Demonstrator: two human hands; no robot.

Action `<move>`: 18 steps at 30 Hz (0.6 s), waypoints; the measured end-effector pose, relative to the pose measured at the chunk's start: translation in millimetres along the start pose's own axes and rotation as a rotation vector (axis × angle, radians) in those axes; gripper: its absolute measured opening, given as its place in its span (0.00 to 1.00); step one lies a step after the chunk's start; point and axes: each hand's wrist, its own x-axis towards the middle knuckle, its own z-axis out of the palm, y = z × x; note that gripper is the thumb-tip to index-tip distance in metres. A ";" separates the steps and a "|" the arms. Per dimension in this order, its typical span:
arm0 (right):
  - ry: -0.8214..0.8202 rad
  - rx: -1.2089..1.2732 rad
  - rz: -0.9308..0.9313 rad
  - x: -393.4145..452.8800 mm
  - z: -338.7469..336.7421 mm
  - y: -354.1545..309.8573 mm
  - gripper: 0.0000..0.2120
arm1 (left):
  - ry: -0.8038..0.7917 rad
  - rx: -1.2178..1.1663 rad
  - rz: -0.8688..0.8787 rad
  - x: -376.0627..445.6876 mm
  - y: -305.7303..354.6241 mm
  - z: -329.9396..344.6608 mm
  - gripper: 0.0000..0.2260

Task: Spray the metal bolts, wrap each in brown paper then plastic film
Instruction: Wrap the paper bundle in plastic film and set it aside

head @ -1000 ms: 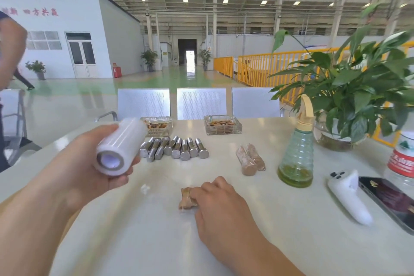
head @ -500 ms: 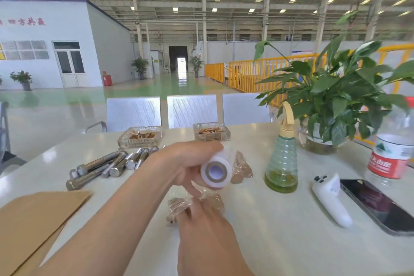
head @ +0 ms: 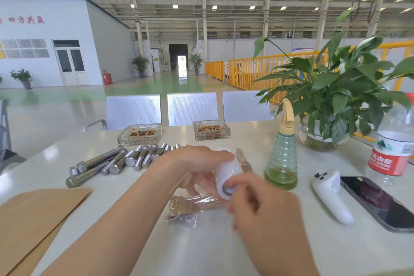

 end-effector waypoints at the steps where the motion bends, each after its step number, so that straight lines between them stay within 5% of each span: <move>1: 0.136 -0.003 0.007 6.7 -4.7 5.9 0.14 | 0.000 0.015 -0.005 1.7 0.8 1.7 0.22; 2: 0.165 -0.009 0.032 14.5 -6.3 13.1 0.15 | -0.001 0.033 -0.011 2.7 1.4 3.6 0.21; 7: -0.309 0.119 0.278 36.7 11.3 30.7 0.28 | -0.050 0.138 -0.038 7.6 -1.2 8.4 0.18; 13: -0.309 -0.149 0.280 29.9 8.3 44.4 0.26 | 0.083 0.164 0.099 8.1 -26.9 1.3 0.14; 18: -0.266 -0.490 0.260 15.6 2.9 51.1 0.20 | 0.230 0.486 0.337 8.0 -64.2 -3.6 0.14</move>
